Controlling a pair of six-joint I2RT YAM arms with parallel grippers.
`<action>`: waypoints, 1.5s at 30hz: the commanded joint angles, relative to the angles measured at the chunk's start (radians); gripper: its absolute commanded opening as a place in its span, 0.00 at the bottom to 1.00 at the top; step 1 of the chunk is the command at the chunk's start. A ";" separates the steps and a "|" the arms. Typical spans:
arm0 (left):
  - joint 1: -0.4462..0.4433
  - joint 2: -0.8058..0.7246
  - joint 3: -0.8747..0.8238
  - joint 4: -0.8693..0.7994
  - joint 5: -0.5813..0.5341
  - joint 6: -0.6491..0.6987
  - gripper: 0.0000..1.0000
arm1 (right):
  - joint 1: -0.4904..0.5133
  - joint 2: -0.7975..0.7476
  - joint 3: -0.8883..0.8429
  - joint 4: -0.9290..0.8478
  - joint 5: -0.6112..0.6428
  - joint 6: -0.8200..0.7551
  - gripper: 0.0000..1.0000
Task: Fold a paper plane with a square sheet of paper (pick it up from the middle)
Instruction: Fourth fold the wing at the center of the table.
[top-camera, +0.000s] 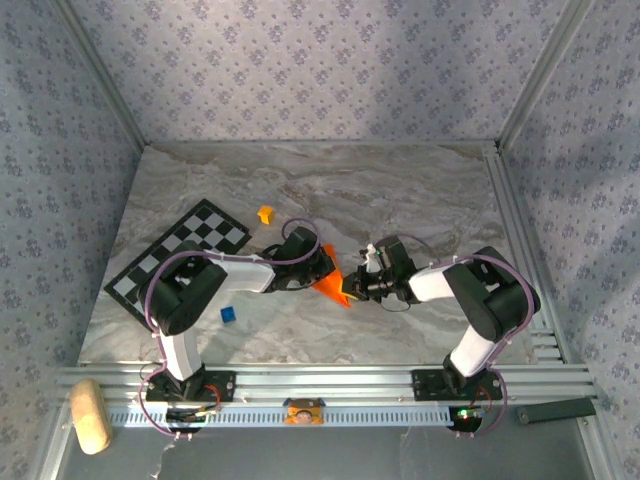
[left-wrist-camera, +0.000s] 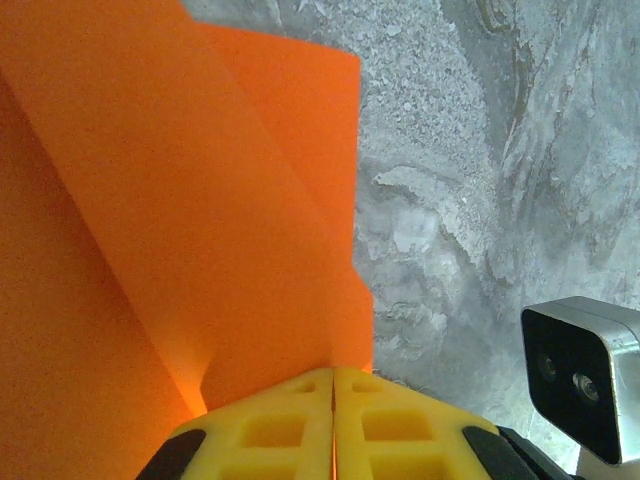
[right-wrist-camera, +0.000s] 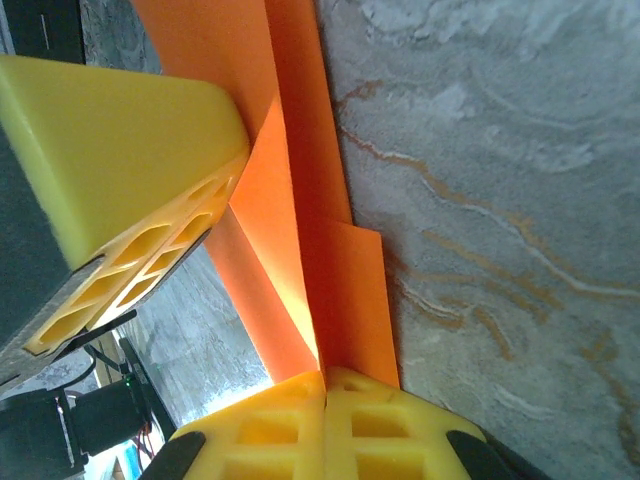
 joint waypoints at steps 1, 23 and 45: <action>0.006 0.026 0.021 -0.037 -0.022 -0.002 0.08 | 0.018 0.065 -0.002 -0.091 0.057 -0.005 0.00; 0.006 0.055 0.028 -0.052 -0.012 0.006 0.07 | 0.020 0.084 0.009 -0.105 0.048 -0.004 0.00; 0.007 0.076 0.036 -0.114 -0.005 0.028 0.05 | 0.021 -0.044 0.011 -0.258 0.008 -0.069 0.11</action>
